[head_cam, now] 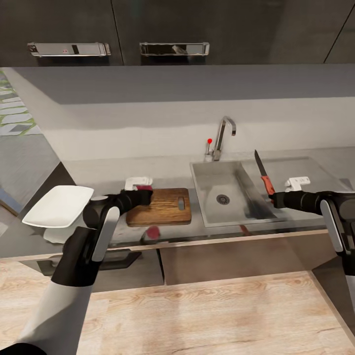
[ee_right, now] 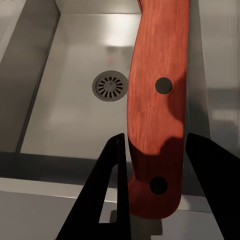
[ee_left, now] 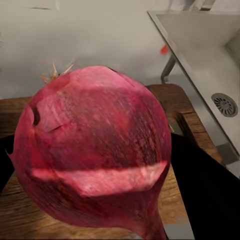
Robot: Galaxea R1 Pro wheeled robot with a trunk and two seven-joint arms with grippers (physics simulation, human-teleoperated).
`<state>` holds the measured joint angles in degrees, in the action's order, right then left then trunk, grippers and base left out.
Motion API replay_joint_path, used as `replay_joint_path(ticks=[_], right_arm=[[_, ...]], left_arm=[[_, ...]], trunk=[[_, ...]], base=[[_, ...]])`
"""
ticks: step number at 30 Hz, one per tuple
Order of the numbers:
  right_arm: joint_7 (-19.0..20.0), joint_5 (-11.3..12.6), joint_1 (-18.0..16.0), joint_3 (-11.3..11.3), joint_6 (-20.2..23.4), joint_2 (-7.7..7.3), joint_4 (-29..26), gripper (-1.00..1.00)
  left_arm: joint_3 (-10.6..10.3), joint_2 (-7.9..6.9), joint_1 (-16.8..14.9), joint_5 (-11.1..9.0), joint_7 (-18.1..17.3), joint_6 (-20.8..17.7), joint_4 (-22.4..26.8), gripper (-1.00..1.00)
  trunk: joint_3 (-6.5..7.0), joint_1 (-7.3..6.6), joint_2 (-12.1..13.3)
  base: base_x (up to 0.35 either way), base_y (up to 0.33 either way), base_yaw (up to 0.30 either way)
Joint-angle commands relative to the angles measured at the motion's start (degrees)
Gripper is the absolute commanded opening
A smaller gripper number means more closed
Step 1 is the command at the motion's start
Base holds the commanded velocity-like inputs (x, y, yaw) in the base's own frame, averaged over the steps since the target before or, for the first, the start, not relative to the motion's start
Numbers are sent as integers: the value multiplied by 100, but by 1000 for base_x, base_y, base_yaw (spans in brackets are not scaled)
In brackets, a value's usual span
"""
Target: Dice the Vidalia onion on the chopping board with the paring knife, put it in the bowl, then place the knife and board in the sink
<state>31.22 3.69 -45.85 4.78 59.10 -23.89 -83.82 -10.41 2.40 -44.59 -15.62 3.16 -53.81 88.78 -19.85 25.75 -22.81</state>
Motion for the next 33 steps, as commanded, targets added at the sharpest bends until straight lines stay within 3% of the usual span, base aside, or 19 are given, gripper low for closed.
replay_joint_path(ticks=[1,7,22,33], right_arm=[[-10,37,-6,4,37,-1,-3,-100],[-11,37,-4,4,34,-1,1,-100],[-9,37,5,5,32,-1,6,-100],[-5,43,5,0,31,-1,6,-100]], left_arm=[[4,-9,-6,-48,36,-114,6,-100],[-1,-22,-6,-49,35,-321,3,-100],[19,-82,-6,-49,36,-342,3,-100],[2,-18,-6,-55,35,-315,-9,-100]], trunk=[[-10,3,-11],[-10,3,-11],[-14,3,-11],[-15,3,-11]], base=[[0,0,0],[0,0,0],[0,0,0],[125,0,0]])
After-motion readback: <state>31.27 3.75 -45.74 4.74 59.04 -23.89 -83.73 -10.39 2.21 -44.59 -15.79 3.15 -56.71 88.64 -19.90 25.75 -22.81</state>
